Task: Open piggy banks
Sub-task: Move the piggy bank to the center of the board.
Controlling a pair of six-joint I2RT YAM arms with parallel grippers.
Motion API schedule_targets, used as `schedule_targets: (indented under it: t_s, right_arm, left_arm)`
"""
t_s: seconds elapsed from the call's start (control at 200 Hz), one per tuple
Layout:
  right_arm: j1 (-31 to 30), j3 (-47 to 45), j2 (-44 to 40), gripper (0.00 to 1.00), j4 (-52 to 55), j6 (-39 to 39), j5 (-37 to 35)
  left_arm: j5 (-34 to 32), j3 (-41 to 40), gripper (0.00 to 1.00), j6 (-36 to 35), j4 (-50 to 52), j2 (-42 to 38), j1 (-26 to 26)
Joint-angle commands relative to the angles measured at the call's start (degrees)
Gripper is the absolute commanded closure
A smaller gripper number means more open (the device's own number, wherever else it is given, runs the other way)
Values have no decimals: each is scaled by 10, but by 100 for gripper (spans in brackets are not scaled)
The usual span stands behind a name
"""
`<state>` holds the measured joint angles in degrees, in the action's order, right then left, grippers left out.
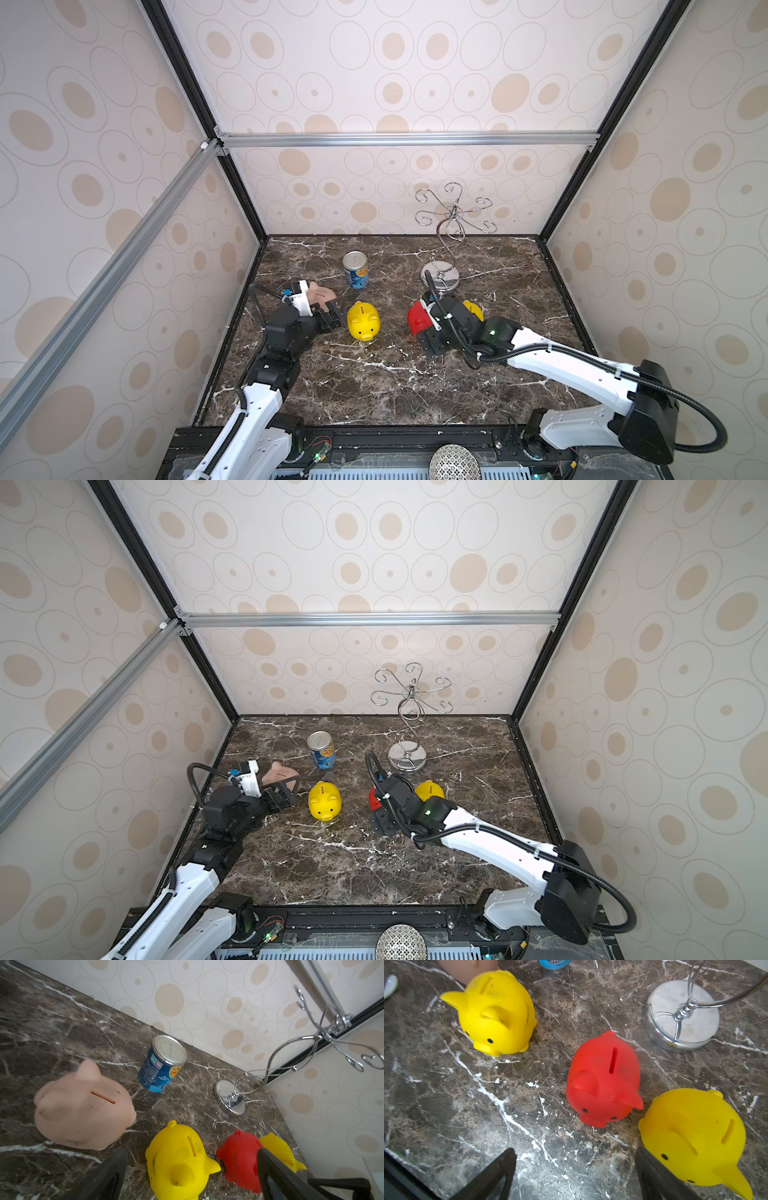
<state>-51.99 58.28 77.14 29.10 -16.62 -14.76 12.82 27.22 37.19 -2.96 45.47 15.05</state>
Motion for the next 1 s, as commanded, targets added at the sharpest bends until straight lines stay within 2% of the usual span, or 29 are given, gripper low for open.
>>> schedule_targets:
  t_s: [0.0, 0.1, 0.205, 0.365, 0.485, 0.675, 0.735, 0.995]
  right_arm:
    - [2, 18, 6, 5, 4, 12, -47]
    - [3, 11, 15, 0, 4, 19, -64]
    - [7, 10, 25, 0, 15, 24, -67]
    - [36, -2, 37, 0, -9, 31, -29]
    - [56, -2, 51, 0, -22, 42, -2]
    - [82, 30, 83, 0, 8, 28, 23]
    - [95, 27, 92, 0, 0, 29, 52]
    - [110, 33, 123, 1, -24, 25, 83]
  left_arm:
    - [-59, -6, 1, 18, 44, 23, 53]
    - [-77, -22, 0, 28, 34, 43, 88]
    - [-96, -25, 0, 29, 26, 88, 123]
    - [-111, -20, 0, 24, -22, 162, 162]
    - [-121, -10, 7, 16, -41, 219, 164]
    - [-186, -1, 8, -12, -51, 260, 163]
    - [-201, 9, 8, -17, -54, 279, 160]
    - [-223, 36, 7, -22, -65, 319, 139]
